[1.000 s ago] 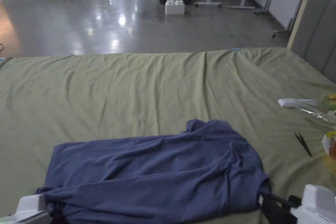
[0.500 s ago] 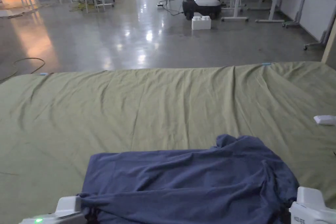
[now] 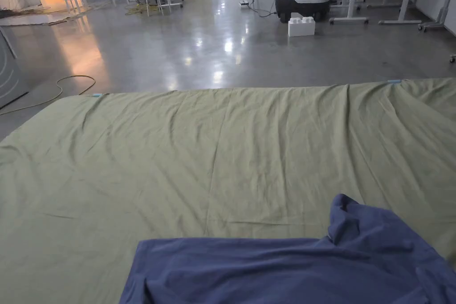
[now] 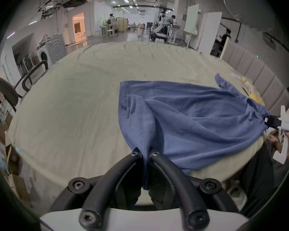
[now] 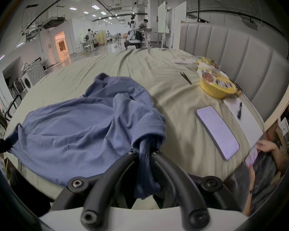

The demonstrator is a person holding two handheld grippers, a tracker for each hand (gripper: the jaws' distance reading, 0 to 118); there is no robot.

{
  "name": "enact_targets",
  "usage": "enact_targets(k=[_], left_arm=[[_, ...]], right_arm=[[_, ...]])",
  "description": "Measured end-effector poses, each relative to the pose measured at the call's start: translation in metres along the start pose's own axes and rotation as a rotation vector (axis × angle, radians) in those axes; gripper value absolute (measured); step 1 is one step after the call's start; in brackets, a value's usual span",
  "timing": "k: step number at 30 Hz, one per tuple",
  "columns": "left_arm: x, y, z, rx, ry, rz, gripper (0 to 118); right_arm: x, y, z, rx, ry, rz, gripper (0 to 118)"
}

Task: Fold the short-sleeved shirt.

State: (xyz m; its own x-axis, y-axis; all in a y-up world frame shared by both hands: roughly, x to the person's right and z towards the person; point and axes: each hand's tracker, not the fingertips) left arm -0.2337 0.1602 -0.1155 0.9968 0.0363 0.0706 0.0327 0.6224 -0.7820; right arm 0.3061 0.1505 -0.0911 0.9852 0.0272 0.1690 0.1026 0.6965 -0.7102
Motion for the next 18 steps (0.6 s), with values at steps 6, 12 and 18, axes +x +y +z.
enact_targets(k=[6, 12, 18], left_arm=[[-0.003, -0.027, -0.003, 0.006, 0.017, 0.081, 28], [0.002, -0.029, 0.023, 0.155, 0.022, 0.038, 86], [0.039, 0.003, 0.121, 0.582, 0.060, -0.037, 86]], right_arm=[[-0.005, -0.028, 0.001, -0.047, -0.003, 0.028, 22], [0.010, -0.017, 0.018, 0.027, -0.008, 0.034, 80], [0.008, 0.018, 0.090, 0.348, 0.154, -0.016, 80]])
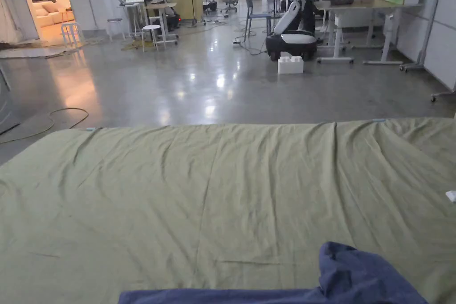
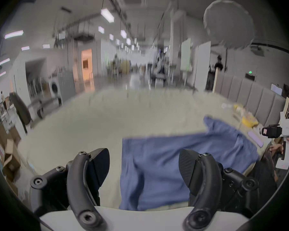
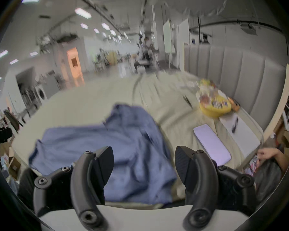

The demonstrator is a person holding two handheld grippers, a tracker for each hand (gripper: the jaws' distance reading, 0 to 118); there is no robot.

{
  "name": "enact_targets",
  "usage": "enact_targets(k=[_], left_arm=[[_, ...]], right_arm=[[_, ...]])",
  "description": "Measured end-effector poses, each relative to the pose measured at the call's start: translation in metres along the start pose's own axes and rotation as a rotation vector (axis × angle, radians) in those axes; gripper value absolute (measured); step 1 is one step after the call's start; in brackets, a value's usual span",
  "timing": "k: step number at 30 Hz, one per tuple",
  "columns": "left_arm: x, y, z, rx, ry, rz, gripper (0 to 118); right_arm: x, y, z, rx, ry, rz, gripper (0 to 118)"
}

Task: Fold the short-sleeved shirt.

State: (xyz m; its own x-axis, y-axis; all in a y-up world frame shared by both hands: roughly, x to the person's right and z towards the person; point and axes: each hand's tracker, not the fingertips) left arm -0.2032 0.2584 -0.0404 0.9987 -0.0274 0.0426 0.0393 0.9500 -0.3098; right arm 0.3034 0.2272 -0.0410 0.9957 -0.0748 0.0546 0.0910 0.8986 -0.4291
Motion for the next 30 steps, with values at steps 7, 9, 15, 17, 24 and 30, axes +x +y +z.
enact_targets(k=[7, 9, 15, 17, 24, 30], left_arm=[[0.029, 0.064, 0.048, 0.306, -0.004, 0.008, 86], [0.036, 0.070, 0.049, 0.274, -0.017, -0.023, 86], [0.041, 0.075, 0.059, 0.238, -0.152, 0.014, 8], [0.044, 0.074, 0.062, 0.272, -0.145, 0.007, 0], [0.048, 0.069, 0.055, 0.233, -0.140, -0.019, 0], [0.039, 0.075, 0.045, 0.193, -0.124, -0.003, 0]], right_arm=[[-0.036, 0.055, 0.039, 0.248, 0.135, 0.073, 83], [-0.044, 0.059, 0.044, 0.290, 0.150, 0.106, 82], [-0.058, 0.060, 0.053, 0.258, 0.199, 0.089, 3], [-0.060, 0.059, 0.055, 0.310, 0.181, 0.129, 2], [-0.064, 0.061, 0.047, 0.279, 0.220, 0.109, 0], [-0.066, 0.058, 0.042, 0.262, 0.227, 0.098, 0]])
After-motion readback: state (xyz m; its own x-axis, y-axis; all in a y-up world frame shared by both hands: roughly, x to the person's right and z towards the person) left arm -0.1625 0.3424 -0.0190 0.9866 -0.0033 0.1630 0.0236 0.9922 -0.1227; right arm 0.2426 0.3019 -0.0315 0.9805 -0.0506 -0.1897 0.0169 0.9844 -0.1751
